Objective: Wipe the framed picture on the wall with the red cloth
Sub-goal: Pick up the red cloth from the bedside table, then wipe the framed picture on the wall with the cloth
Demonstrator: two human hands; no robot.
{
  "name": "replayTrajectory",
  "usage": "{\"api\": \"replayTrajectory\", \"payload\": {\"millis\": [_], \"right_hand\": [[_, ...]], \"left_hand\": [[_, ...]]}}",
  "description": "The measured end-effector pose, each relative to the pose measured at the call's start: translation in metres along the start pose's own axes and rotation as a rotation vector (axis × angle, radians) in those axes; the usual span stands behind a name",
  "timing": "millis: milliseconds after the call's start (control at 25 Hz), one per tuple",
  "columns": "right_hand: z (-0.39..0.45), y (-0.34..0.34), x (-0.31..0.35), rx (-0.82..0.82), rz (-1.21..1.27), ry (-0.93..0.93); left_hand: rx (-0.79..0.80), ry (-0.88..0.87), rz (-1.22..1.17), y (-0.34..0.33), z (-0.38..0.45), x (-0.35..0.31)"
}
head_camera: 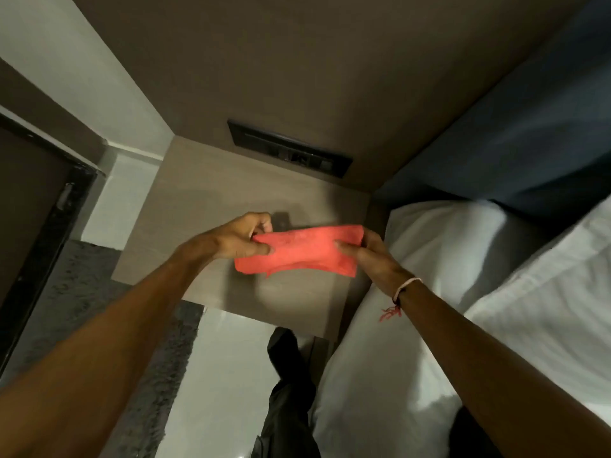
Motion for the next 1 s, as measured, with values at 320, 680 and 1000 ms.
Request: {"api": "replayTrajectory", "payload": {"millis": [320, 680, 1000], "right_hand": [[-0.113, 0.066, 0.184, -0.098, 0.175, 0.374], [-0.333, 0.241, 0.429, -0.387, 0.269, 0.898], [-0.506, 0.372, 0.555, -0.74, 0.145, 1.209]], "left_hand": [[-0.182, -0.282, 0.032, 0.108, -0.13, -0.197], [-0.354, -0.856, 0.085, 0.148, -0.321, -0.533], [-0.366, -1.226, 0.099, 0.114, -0.431, -0.749]]}}
Point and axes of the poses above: each hand's wrist, its own z-axis towards the middle knuckle, its own y-axis out of the back of the hand, x = y × z, the point moved 3 cm from there along z, towards the middle knuckle, and after that the axes turned 6 degrees about y, right-handed, at the moved point
